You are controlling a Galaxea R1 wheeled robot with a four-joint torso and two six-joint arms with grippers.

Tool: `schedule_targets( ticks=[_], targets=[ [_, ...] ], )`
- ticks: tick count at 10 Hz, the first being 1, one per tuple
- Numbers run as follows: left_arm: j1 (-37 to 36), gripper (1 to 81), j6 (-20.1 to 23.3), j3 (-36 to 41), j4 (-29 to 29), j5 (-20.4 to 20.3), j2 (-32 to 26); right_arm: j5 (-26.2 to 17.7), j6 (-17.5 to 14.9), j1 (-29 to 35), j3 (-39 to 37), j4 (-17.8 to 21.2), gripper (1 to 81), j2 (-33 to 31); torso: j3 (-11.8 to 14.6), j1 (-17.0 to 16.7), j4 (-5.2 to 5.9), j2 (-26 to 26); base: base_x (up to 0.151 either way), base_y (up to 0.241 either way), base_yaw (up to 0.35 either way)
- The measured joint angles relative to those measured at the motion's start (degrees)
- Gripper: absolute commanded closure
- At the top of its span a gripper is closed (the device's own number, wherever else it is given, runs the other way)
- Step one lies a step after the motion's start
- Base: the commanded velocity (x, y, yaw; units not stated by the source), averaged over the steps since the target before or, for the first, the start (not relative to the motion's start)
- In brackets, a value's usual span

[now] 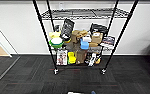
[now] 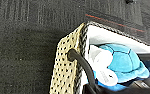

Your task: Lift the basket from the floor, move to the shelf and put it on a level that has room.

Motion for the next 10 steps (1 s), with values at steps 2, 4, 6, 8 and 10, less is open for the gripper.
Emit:
schedule_targets(
  ticks=[2, 4, 6, 8, 10],
  targets=[
    [0.3, 81.1, 0.0, 1.9, -0.4, 0.5, -0.8, -0.4, 0.0, -0.4, 0.0, 0.0, 81.1, -0.3, 3.2, -2.1, 0.0, 3.3, 0.0, 0.0, 0.0],
    [0.8, 81.1, 0.0, 5.0, -1.0, -0.2, -2.8, -0.4, 0.0, -0.5, 0.0, 0.0, 81.1, -0.3, 6.9, -4.5, 0.0, 6.9, 0.0, 0.0, 0.0],
    [2.3, 81.1, 0.0, 9.0, -1.9, -2.7, -5.3, -0.5, 0.0, -0.4, 0.2, -0.1, 81.1, -0.5, 10.7, -7.0, 0.0, 10.7, 0.0, 0.0, 0.0],
    [4.6, 81.1, 0.0, 12.6, -2.6, -6.5, -7.3, -0.8, -0.2, -0.4, 0.4, -0.3, 81.1, -1.1, 12.5, -8.9, 0.0, 13.5, 0.0, 0.0, 0.0],
    [7.8, 81.1, 0.0, 14.7, -3.2, -11.1, -8.3, -1.6, -0.4, -0.7, 0.8, -1.3, 81.1, -1.4, 13.1, -11.1, 0.0, 16.9, 0.0, 0.0, 0.0]
  ],
)
